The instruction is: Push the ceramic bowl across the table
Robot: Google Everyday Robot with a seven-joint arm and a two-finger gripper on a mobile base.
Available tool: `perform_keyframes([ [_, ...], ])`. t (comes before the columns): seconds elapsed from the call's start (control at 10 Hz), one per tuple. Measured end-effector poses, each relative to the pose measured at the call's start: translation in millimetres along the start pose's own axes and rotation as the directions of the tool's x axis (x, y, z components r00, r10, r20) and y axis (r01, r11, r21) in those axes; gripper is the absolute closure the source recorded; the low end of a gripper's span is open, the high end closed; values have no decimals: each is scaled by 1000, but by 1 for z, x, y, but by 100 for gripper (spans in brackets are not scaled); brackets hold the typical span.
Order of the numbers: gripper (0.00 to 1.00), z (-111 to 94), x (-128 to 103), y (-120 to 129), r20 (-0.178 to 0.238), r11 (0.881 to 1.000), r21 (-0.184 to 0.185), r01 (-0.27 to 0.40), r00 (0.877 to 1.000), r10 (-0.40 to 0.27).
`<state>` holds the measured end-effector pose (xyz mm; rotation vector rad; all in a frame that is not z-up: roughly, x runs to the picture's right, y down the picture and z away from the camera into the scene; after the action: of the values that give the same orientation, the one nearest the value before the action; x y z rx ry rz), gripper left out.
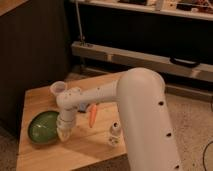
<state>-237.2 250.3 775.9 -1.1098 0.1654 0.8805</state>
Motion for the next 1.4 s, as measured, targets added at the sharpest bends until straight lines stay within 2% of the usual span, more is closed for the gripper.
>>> perform_keyframes([
  [0.4, 100, -5, -33, 13, 38, 999, -21, 38, 999, -38],
  [0.9, 100, 10, -75, 23, 55, 997, -36, 63, 997, -61],
  [1.3, 100, 6, -120, 37, 93, 996, -3, 85, 992, -85],
  [1.4, 100, 2, -126, 38, 103, 996, 7, 91, 991, -91],
])
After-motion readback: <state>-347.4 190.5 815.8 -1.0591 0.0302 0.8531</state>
